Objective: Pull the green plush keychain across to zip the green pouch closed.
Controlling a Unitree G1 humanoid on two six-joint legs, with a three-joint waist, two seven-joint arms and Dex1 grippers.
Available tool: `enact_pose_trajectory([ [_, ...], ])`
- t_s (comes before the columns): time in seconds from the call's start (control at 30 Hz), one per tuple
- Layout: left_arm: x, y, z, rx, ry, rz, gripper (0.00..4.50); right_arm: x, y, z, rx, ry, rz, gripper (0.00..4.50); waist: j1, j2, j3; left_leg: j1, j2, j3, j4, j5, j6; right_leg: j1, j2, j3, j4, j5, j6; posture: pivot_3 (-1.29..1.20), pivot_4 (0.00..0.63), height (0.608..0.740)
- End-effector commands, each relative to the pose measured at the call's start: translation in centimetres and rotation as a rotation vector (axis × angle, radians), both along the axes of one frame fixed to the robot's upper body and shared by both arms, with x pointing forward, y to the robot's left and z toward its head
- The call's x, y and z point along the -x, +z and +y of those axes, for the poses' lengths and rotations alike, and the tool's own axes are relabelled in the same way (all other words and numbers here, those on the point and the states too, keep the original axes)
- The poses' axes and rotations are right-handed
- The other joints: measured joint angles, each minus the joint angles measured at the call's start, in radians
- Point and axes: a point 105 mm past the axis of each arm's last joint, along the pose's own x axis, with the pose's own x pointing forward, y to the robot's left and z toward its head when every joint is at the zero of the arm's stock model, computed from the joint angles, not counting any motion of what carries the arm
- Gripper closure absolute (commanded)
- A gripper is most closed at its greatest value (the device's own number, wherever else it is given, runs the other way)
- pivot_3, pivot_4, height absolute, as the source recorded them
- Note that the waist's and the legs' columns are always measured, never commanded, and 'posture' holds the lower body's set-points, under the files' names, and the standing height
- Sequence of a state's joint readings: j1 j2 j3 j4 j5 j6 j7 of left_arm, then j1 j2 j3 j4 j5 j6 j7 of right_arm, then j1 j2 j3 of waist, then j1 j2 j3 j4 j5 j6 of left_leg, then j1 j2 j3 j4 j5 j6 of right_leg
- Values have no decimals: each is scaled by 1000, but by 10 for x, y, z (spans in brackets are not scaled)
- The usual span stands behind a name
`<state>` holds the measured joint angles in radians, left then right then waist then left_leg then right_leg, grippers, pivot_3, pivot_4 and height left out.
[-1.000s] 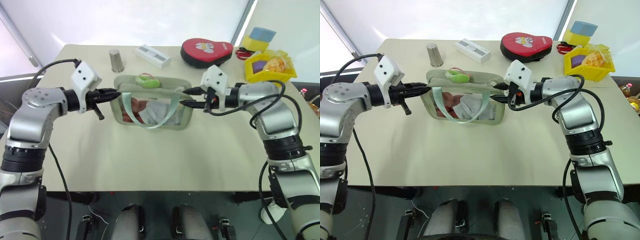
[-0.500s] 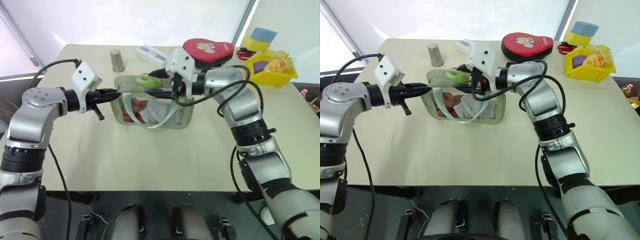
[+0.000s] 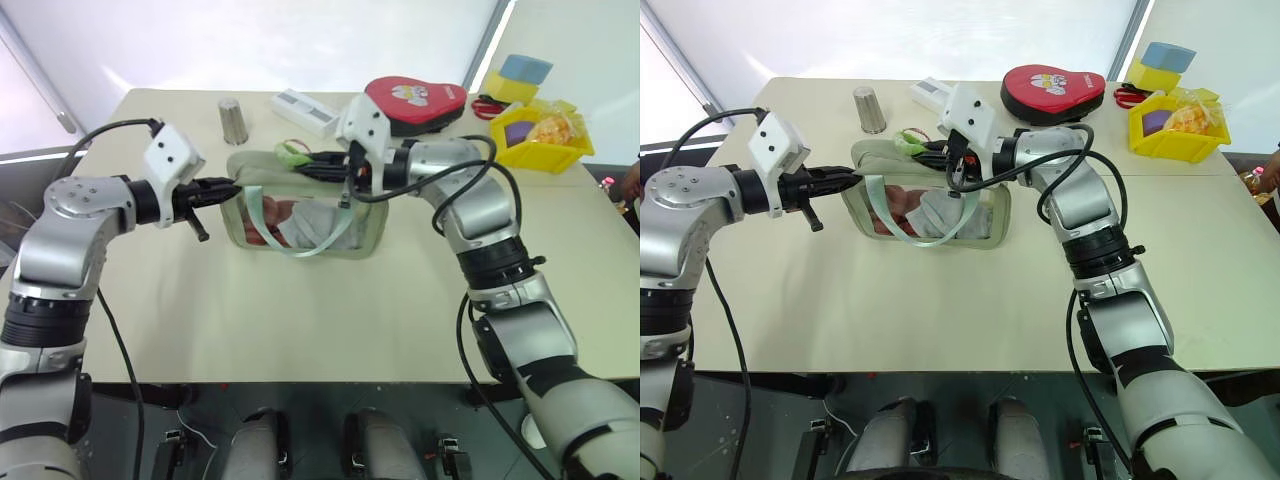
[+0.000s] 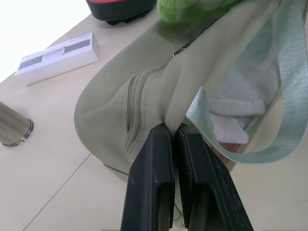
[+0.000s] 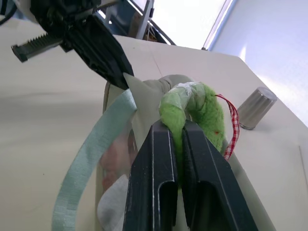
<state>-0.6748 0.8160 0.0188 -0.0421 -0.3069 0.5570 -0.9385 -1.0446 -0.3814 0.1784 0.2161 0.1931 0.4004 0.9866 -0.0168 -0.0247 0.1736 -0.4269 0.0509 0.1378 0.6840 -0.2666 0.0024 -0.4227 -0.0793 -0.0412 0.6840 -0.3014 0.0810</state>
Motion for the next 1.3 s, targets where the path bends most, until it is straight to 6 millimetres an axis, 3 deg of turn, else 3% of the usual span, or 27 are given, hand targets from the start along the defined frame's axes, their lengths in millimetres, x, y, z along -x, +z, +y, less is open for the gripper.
enact_pose_trajectory([
  [0.03, 0, -3, 0, -13, 0, 5, 4500, 7, 28, -14, -37, -22, -64, 4471, 0, 0, 0, 0, 0, 0, 0, 0, 0, 0, 0, 0, 0, 0, 0, 0, 150, 740],
  [0.2, 1, -5, 2, -16, 5, 11, 4500, -11, 33, -77, 45, -291, -144, 4471, 7, 0, 0, 0, -1, 0, 0, 0, 0, 0, -1, 0, 0, 0, 0, 0, 150, 740],
  [0.33, 1, -6, 6, -10, 24, 17, 4500, -26, 41, -139, 99, -575, -240, 4471, 2, 0, 0, 0, -1, 0, 0, 0, 0, 0, -1, 0, -1, 0, 0, 0, 150, 740],
  [0.5, 2, -8, 5, -2, 27, 23, 4500, -30, 29, -182, 137, -804, -276, 4471, 0, 0, 0, 0, 0, 0, 0, 0, 0, 0, -1, 0, -1, 0, 0, 0, 150, 740],
  [0.6, 1, -9, 3, -1, 23, 26, 4500, -33, 3, -186, 154, -857, -244, 4471, 3, 0, 0, 0, 0, 0, 0, 0, 0, 0, -1, 0, -1, 0, 0, 0, 150, 740],
  [0.87, 0, -10, 0, -1, 19, 27, 4500, -28, -109, -152, 132, -821, 81, 4471, 2, 0, 0, 1, 0, 0, 0, 0, 0, 1, 0, 0, -1, 0, 0, 0, 150, 740],
  [0.97, 1, -11, 2, -5, 26, 27, 4500, -23, -127, -142, 158, -790, 115, 4471, 1, 0, 0, 1, 0, 0, 0, 0, 0, 1, 0, 0, -1, 0, 0, 0, 150, 740],
  [1.1, 2, -13, 3, -8, 32, 29, 4500, -20, -137, -130, 180, -733, 146, 4471, 0, 0, -1, 2, 0, 0, 0, 0, 0, 2, 0, 0, -1, 0, 0, 0, 150, 740],
  [1.2, 2, -11, 4, -5, 38, 27, 4500, -24, -119, -132, 144, -710, 135, 4471, 0, 1, -1, 3, 0, 0, 0, 0, 0, 4, 1, 0, -1, 0, 0, 0, 150, 740],
  [1.3, 3, -5, 6, 10, 34, 18, 3396, -27, -86, -143, 92, -670, 123, 3401, 0, 1, 0, 3, 0, 0, 0, 0, 0, 4, 1, 0, -1, 0, 0, 0, 150, 740],
])
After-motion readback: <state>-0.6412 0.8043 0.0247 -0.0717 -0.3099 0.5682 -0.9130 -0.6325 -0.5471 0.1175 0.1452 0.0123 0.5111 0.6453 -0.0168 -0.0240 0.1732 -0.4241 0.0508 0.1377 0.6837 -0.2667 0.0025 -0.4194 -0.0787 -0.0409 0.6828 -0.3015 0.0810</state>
